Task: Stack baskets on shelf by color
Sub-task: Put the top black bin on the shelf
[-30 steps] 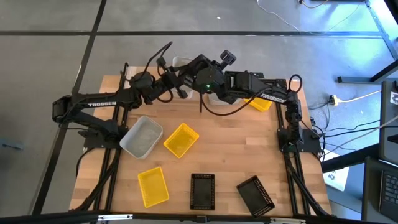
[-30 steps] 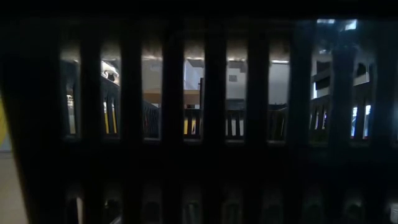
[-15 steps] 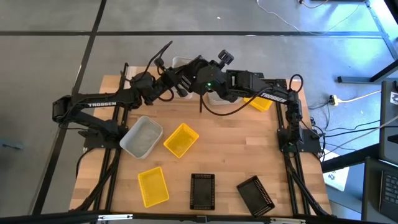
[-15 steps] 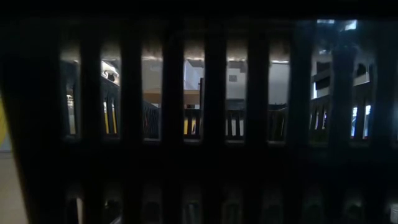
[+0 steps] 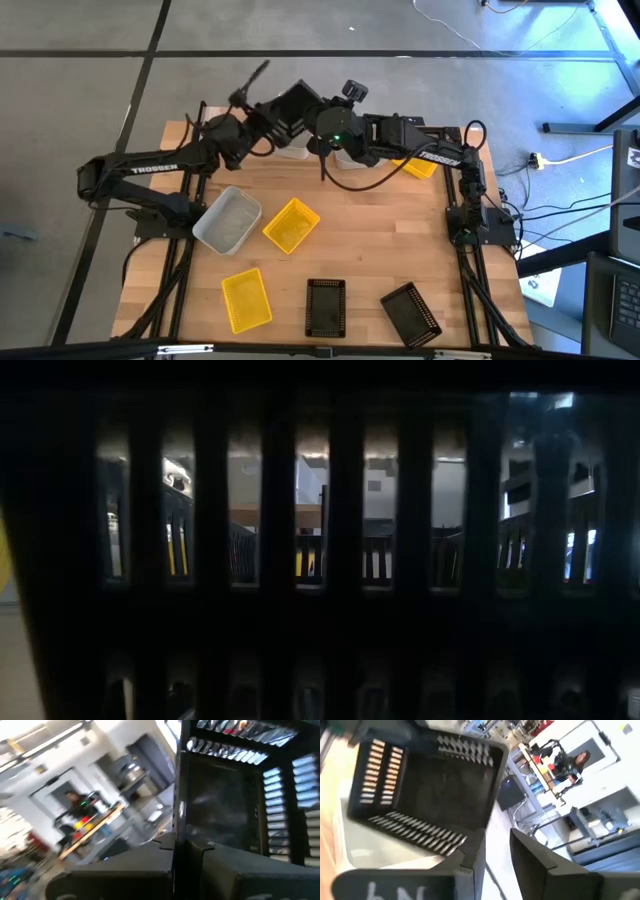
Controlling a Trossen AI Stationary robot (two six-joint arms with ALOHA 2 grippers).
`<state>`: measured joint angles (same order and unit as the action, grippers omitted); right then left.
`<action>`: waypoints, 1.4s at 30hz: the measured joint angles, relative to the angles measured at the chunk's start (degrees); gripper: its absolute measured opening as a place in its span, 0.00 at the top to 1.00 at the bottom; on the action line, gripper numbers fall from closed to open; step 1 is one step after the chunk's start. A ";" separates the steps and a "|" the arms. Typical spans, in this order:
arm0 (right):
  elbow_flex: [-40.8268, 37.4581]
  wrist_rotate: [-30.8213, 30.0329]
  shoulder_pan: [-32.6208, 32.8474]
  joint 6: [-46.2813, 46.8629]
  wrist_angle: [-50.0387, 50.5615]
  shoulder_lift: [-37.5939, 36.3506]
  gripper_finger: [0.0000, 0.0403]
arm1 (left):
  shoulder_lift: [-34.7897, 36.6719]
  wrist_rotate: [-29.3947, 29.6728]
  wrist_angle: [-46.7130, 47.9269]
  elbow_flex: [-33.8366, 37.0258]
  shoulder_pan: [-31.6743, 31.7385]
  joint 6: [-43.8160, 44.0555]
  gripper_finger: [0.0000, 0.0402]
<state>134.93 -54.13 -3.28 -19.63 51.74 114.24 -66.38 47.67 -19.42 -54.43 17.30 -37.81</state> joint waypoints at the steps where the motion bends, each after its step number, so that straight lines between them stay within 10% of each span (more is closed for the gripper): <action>1: 0.00 -0.03 0.07 -0.63 -0.48 0.02 0.77 | 0.55 1.53 0.20 -0.02 0.06 0.10 1.00; 16: -0.02 -0.20 0.27 -3.29 -1.69 0.05 0.77 | 11.01 22.28 28.98 -0.07 0.52 18.03 1.00; 29: -0.02 -0.22 0.25 -3.24 -1.74 0.07 0.77 | 10.30 5.96 55.02 -0.07 11.33 51.71 1.00; 42: -0.02 -0.22 0.25 -3.18 -1.76 0.07 0.77 | 4.73 -10.40 57.42 -0.07 20.00 55.29 1.00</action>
<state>134.91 -54.35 -3.03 -22.81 49.98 114.30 -61.65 37.27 38.01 -54.50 37.30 17.48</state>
